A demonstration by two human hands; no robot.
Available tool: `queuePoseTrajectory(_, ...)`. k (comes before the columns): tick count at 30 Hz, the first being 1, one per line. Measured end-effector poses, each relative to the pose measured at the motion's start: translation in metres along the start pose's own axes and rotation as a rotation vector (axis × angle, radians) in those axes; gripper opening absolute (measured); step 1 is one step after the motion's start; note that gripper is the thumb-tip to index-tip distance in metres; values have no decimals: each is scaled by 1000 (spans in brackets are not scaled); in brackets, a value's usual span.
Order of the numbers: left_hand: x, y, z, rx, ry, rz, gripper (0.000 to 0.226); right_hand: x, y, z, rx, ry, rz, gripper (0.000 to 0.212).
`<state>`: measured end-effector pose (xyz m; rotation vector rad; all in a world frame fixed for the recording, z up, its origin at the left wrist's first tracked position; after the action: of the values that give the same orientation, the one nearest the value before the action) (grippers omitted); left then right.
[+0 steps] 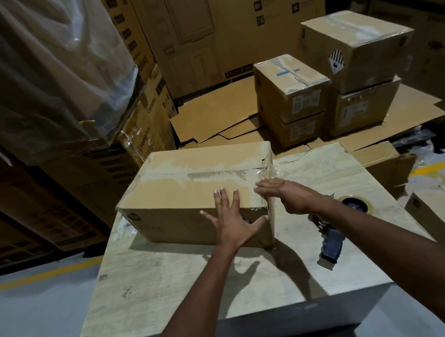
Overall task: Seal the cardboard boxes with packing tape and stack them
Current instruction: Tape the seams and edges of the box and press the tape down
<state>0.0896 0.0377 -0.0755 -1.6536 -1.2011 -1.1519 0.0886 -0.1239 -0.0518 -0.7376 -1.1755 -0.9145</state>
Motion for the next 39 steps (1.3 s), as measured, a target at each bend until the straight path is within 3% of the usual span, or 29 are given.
queuePoseTrajectory(4, 0, 4, -6, 56, 16, 20, 120, 12, -3, -1, 30, -46, -32, 98)
queuePoseTrajectory(16, 4, 10, -12, 134, 97, 59, 128, 32, -32, -43, -182, -110, -208, 86)
queuePoseTrajectory(22, 21, -1, 56, -49, 136, 61, 129, 36, -18, -34, -167, -121, -223, 77)
queuePoseTrajectory(31, 52, -20, 132, -284, 34, 146, 117, 5, 48, 8, -216, -77, 5, 104)
queuePoseTrajectory(39, 52, -24, 141, -324, -38, 173, 118, 2, 40, 15, -289, 51, -49, 83)
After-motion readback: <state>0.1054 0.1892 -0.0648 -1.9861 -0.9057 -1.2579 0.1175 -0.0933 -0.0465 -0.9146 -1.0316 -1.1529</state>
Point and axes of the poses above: each hand's wrist, its own y-axis towards the middle knuckle, its own x-axis out of the back of the hand, z = x × y, the point moved 10 cm from there along y, towards the middle knuckle, and after that the axes turned 5 degrees about z, right-handed, at the moved point
